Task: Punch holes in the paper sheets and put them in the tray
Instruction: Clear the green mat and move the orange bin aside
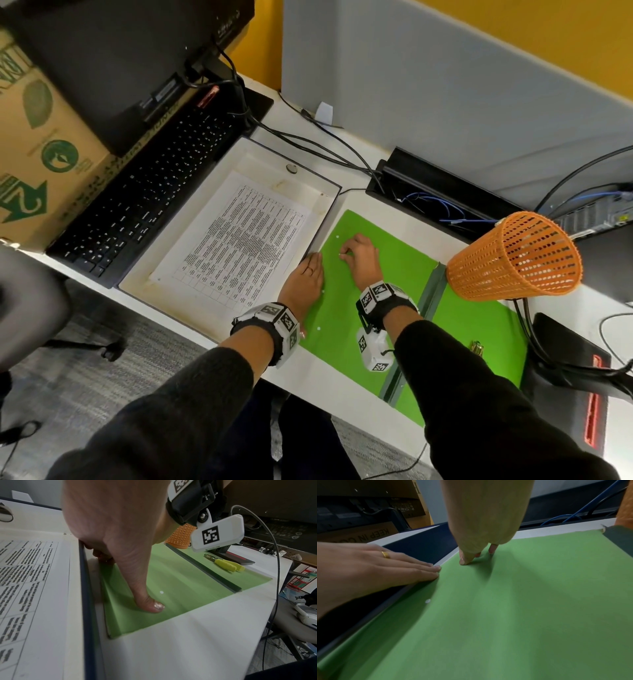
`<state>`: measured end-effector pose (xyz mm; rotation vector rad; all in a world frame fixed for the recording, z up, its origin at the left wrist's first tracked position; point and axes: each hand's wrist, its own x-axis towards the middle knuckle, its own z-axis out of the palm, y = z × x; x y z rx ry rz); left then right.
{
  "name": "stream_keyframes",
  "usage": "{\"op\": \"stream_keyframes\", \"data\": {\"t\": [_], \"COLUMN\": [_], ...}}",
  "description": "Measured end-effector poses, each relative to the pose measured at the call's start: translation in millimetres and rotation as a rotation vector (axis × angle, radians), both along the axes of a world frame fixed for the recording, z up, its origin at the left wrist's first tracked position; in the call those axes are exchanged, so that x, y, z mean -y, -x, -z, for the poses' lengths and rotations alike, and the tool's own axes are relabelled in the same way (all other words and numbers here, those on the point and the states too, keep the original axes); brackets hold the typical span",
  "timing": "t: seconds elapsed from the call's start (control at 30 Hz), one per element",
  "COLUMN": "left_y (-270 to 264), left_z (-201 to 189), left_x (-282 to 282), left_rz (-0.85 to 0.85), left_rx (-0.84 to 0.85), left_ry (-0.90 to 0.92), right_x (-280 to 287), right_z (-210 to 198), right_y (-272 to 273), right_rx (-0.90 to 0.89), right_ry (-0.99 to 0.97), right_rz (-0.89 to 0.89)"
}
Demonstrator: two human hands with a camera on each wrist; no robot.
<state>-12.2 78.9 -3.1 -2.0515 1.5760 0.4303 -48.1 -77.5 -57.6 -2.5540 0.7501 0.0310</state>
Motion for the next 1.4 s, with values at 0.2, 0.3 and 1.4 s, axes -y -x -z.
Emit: {"op": "stream_keyframes", "data": {"t": [0.2,0.3,1.4], "left_y": [0.0,-0.4,-0.3], "left_z": [-0.8,-0.7,-2.1], "left_x": [1.4,3.0,3.5], "left_rz": [-0.002,-0.003,-0.006], "left_rx": [0.007,0.007,0.006], "left_ry": [-0.009,-0.016,-0.022], "right_x": [-2.6,-3.9,4.3], "right_z": [-0.6,-2.4,0.7], "right_y": [-0.3,-0.4,-1.5], "right_rx": [0.006,-0.011,-0.031], "right_ry": [0.042,0.058,0.057], "right_rz": [-0.055,-0.055,-0.124]}}
